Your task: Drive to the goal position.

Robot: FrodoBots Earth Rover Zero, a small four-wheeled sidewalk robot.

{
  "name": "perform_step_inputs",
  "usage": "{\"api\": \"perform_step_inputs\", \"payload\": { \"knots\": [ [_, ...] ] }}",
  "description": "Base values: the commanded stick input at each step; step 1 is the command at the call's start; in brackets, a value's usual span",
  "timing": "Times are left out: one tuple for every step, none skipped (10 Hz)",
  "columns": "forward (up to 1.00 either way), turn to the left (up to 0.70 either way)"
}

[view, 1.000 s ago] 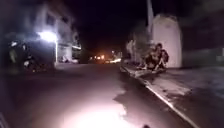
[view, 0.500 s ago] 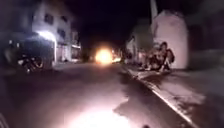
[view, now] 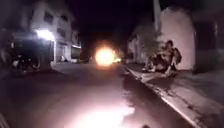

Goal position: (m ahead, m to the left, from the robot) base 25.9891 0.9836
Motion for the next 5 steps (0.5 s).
{"api": "perform_step_inputs", "payload": {
  "knots": [
    [0.70,0.32],
    [0.70,0.35],
    [0.70,0.35],
    [0.70,0.35],
    [0.70,0.35]
  ]
}}
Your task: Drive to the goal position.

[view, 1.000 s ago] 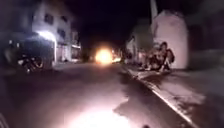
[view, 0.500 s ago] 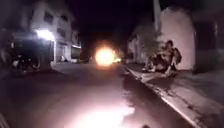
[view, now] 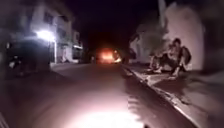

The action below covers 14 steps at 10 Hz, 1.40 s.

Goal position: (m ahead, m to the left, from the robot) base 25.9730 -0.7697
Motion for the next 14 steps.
{"api": "perform_step_inputs", "payload": {
  "knots": [
    [0.70,0.30],
    [0.70,0.15],
    [0.70,0.00],
    [0.70,0.10],
    [0.70,0.35],
    [0.70,0.34],
    [0.70,0.00],
    [0.70,0.00],
    [0.70,0.00],
    [0.70,0.00],
    [0.70,0.00],
    [0.70,0.00],
    [0.70,0.00],
    [0.70,0.00]
  ]
}}
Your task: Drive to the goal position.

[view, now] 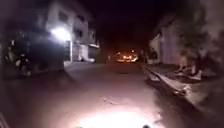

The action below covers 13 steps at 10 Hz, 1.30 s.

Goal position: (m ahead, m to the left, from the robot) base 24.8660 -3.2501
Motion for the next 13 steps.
{"api": "perform_step_inputs", "payload": {
  "knots": [
    [0.70,0.00],
    [0.70,0.00],
    [0.70,0.00],
    [0.70,0.00],
    [0.70,0.00],
    [0.70,0.00],
    [0.70,0.00],
    [0.70,0.00],
    [0.70,0.00],
    [0.70,0.00],
    [0.70,0.00],
    [0.70,0.00],
    [0.70,0.00]
  ]
}}
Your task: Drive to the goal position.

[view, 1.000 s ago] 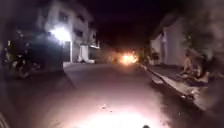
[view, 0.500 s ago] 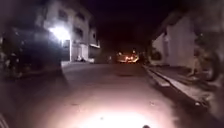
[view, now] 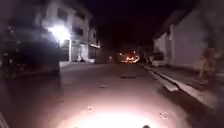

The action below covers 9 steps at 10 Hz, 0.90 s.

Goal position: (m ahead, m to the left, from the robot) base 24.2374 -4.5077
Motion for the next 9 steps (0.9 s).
{"api": "perform_step_inputs", "payload": {
  "knots": [
    [0.70,0.00],
    [0.70,0.00],
    [0.70,0.00],
    [0.70,0.00],
    [0.70,0.00],
    [0.70,0.00],
    [0.70,0.00],
    [0.70,0.00],
    [0.70,0.00]
  ]
}}
